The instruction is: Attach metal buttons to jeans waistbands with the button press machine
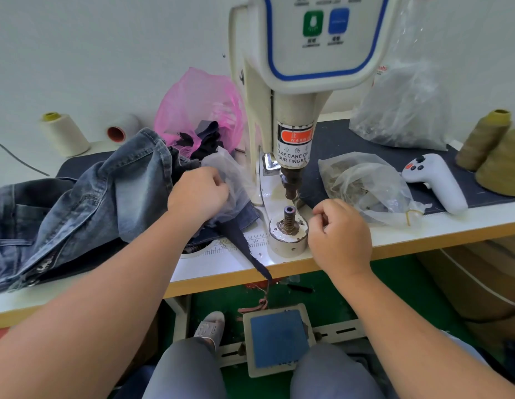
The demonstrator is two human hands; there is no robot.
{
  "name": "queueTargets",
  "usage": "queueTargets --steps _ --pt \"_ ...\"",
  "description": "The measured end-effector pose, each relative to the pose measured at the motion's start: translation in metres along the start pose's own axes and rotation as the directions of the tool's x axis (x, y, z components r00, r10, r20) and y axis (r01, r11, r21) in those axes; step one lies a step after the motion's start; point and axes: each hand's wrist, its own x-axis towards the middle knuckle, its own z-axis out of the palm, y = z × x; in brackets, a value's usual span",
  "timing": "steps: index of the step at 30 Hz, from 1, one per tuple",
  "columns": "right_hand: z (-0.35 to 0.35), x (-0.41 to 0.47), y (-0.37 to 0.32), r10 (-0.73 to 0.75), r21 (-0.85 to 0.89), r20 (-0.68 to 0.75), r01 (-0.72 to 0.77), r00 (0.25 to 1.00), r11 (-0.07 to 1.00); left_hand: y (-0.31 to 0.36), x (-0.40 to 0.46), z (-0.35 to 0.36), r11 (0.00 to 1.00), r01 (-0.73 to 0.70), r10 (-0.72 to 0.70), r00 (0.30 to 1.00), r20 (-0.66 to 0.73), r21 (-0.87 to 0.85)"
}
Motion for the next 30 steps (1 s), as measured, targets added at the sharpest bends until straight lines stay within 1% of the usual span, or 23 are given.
queueTargets --steps 2,4,8,11,16,20,26,28,30 --pt "0.000 0.000 0.000 -0.003 -0.001 -0.006 0.003 1.000 1.000 0.000 -0.001 0.000 0.995 0.014 -0.020 0.998 -0.056 -0.104" --pt "0.000 0.000 -0.001 -0.007 0.000 -0.011 0.007 1.000 1.000 0.001 -0.002 -0.001 0.987 0.013 -0.026 0.996 -0.085 -0.158" --pt "0.001 0.000 0.000 -0.011 0.003 -0.013 0.011 1.000 1.000 0.002 -0.001 -0.002 0.996 -0.013 0.009 0.999 -0.045 -0.090" --pt "0.001 0.000 0.000 -0.008 0.004 -0.017 0.008 1.000 1.000 0.001 0.001 -0.002 0.997 -0.020 0.016 0.999 -0.051 -0.072" --pt "0.001 0.000 0.000 -0.011 0.001 -0.013 0.011 1.000 1.000 0.000 -0.001 -0.003 0.982 -0.036 0.018 0.995 -0.097 -0.187" --pt "0.001 0.000 0.000 -0.014 0.000 -0.018 0.014 1.000 1.000 0.007 -0.010 -0.004 0.962 -0.100 0.054 0.982 -0.184 -0.254" --pt "0.000 0.000 -0.001 -0.013 0.005 -0.018 0.013 1.000 1.000 0.031 -0.038 -0.007 0.890 -0.272 0.163 0.939 -0.303 -0.366" --pt "0.000 0.000 -0.001 -0.013 0.008 -0.017 0.013 1.000 1.000 0.039 -0.049 -0.007 0.860 -0.293 0.177 0.939 -0.295 -0.417" --pt "0.000 0.000 -0.001 -0.012 0.008 -0.012 0.012 1.000 1.000 0.045 -0.056 -0.007 0.837 -0.277 0.186 0.955 -0.231 -0.472"
